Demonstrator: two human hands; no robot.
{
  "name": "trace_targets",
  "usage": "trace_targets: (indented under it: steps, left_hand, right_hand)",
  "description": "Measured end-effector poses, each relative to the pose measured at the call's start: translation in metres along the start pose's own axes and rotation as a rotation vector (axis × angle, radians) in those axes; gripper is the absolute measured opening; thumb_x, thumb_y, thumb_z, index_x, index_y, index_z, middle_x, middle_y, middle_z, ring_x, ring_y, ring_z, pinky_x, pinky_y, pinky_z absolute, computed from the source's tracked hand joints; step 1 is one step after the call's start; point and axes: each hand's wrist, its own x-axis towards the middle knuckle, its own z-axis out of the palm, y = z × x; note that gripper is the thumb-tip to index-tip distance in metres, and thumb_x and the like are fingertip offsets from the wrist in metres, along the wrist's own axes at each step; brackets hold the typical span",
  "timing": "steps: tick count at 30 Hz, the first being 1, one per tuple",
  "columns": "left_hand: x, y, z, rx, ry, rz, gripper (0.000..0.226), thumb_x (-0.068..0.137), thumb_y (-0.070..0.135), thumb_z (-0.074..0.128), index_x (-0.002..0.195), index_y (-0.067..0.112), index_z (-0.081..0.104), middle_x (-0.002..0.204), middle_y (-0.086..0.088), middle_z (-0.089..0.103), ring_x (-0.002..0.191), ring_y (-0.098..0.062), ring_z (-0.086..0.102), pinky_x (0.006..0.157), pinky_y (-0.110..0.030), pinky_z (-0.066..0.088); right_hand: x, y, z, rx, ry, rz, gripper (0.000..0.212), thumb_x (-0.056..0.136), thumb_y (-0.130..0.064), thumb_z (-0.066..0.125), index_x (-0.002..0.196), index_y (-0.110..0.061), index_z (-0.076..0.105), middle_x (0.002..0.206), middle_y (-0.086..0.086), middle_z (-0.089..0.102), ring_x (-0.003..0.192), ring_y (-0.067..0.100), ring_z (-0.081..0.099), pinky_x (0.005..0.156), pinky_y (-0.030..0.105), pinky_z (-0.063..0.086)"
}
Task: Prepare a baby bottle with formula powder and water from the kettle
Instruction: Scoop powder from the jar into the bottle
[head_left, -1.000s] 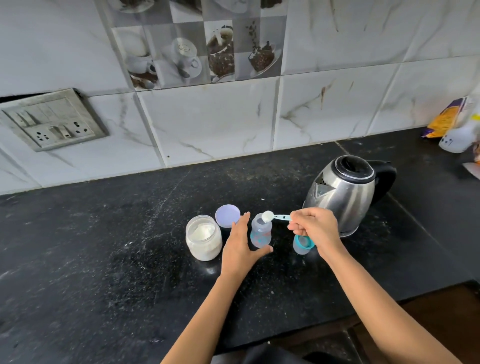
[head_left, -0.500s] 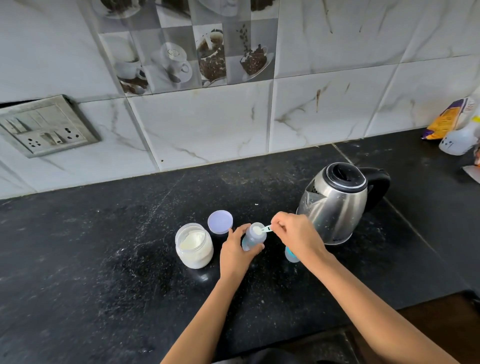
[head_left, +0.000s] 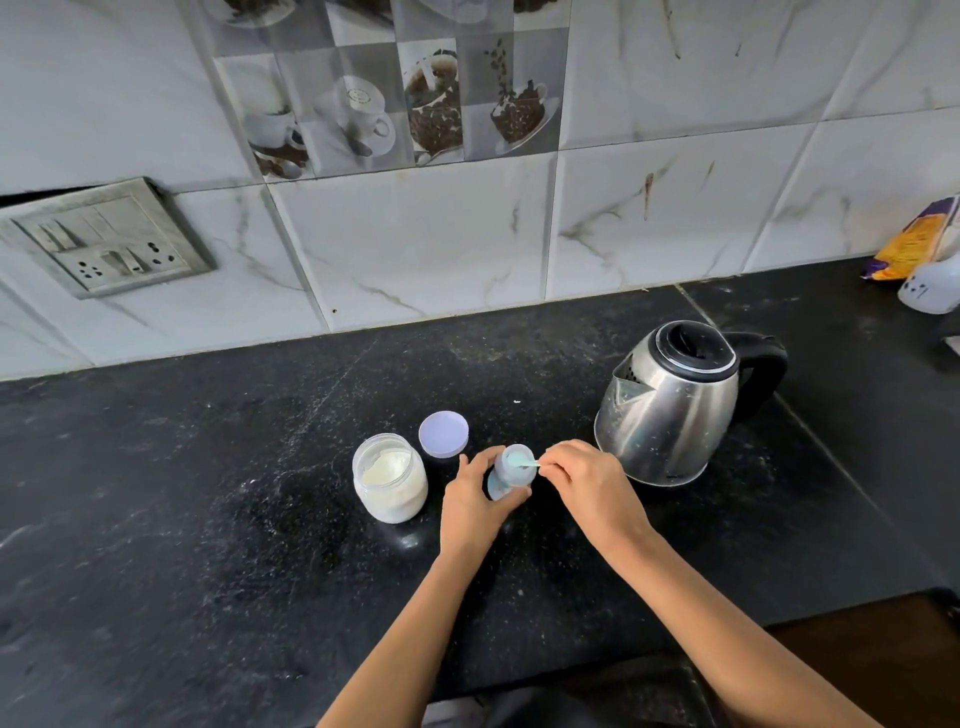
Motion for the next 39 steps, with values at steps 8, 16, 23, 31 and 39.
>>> trace_targets:
  steps: [8,16,23,31,39]
  left_hand:
    - [-0.004,0.002,-0.002,0.038,-0.036,-0.011,0.048,0.072,0.033,0.079,0.116,0.035,0.059,0.116,0.018,0.064,0.133,-0.022,0.042,0.102,-0.042,0.043]
    - [-0.001,0.0,-0.003,0.012,0.004,-0.03,0.046,0.07,0.032,0.081,0.111,0.039,0.059,0.104,0.03,0.062,0.117,-0.009,0.054,0.107,-0.042,0.039]
    - [0.0,-0.004,-0.002,0.002,-0.003,-0.071,0.051,0.07,0.034,0.081,0.116,0.036,0.058,0.116,0.017,0.062,0.13,-0.022,0.045,0.104,-0.042,0.042]
    - [-0.003,0.002,-0.006,0.073,-0.008,-0.032,0.07,0.069,0.04,0.08,0.13,0.032,0.048,0.127,0.02,0.054,0.116,0.0,0.05,0.091,-0.019,0.039]
    - [-0.035,-0.005,-0.068,0.219,0.503,0.103,0.058,0.071,0.038,0.078,0.12,0.041,0.047,0.115,0.033,0.05,0.108,0.013,0.043,0.085,-0.007,0.032]
  right_hand:
    - [-0.003,-0.004,-0.007,-0.032,-0.053,0.005,0.014,0.091,-0.009,0.058,0.092,0.001,0.068,0.096,0.011,0.065,0.08,0.025,0.062,0.072,0.039,0.052]
    - [-0.001,-0.001,-0.005,0.033,0.033,-0.002,0.011,0.088,0.0,0.061,0.086,0.003,0.07,0.087,0.014,0.068,0.073,0.026,0.064,0.067,0.039,0.054]
    - [-0.003,0.005,0.002,0.121,0.201,0.028,0.005,0.081,0.004,0.07,0.082,0.0,0.073,0.075,0.01,0.068,0.066,0.019,0.063,0.063,0.029,0.053]
    - [0.002,0.007,-0.001,0.608,0.197,0.377,0.011,0.083,-0.002,0.069,0.08,-0.012,0.073,0.069,-0.003,0.071,0.068,0.009,0.07,0.066,0.017,0.055]
    - [0.039,-0.021,0.013,1.001,0.11,0.543,0.013,0.087,0.0,0.064,0.092,-0.007,0.073,0.078,0.009,0.074,0.076,0.02,0.074,0.073,0.027,0.058]
